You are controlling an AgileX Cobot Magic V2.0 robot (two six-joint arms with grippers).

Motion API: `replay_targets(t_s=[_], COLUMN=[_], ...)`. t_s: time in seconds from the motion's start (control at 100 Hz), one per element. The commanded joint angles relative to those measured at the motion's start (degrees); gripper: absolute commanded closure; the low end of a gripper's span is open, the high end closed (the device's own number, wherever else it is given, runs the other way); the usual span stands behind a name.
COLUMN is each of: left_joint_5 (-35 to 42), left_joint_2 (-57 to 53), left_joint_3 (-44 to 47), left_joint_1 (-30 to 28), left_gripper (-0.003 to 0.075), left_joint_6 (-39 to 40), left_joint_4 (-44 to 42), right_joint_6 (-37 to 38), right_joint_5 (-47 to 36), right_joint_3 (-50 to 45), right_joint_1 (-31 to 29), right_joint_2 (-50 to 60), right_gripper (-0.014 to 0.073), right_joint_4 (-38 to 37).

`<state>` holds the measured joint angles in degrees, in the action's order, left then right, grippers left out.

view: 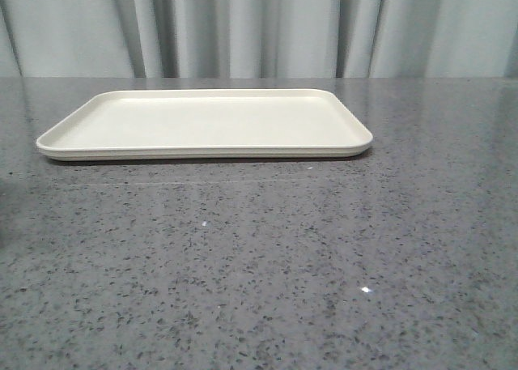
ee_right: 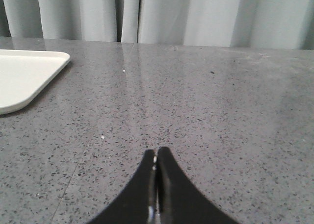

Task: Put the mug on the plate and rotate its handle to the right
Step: 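Move the left gripper down over the white mug's rim, then grasp the white mug's rim with the left gripper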

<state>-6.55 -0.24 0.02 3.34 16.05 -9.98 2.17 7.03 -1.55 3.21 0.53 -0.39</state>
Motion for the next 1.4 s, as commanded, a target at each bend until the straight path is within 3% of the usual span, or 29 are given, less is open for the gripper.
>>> replay_targets(t_s=[0.0,0.25,0.4,0.63,1.03,1.24,1.39], left_joint_5=[4.97,4.60,-0.70,-8.73,-38.13,-47.38,-49.07], left_joint_2=[-1.67,-1.67,-1.67,2.32,21.44,28.96,31.74], left_joint_3=[0.62,-0.70,-5.58,-15.65,-39.85,-49.83,-52.84], left_joint_1=[-0.32,-0.32,-0.32,-0.32,-0.32,-0.32,-0.32], left_gripper=[0.0740,0.0740,0.0740,0.0740,0.0740,0.0740,0.0740], left_joint_6=[0.31,0.50,0.50,0.50,0.50,-1.82,-3.87], left_joint_4=[0.12,2.53,6.20,6.20,11.25,15.93,19.73], right_joint_6=[-0.13,-0.13,-0.13,-0.08,-0.08,-0.08,-0.08], right_joint_5=[-4.72,-13.36,-18.41,-2.53,22.97,34.03,37.91], right_joint_3=[-0.03,-0.03,0.87,9.96,32.69,42.77,47.62], right_joint_1=[0.11,0.11,0.11,0.11,0.11,0.11,0.11], right_joint_2=[1.24,1.24,1.19,0.76,-10.15,-18.86,-24.22], right_gripper=[0.0659,0.0659,0.0659,0.0659,0.0659,0.0659,0.0659], right_joint_4=[-0.42,-0.42,-0.23,1.51,1.92,3.48,3.48])
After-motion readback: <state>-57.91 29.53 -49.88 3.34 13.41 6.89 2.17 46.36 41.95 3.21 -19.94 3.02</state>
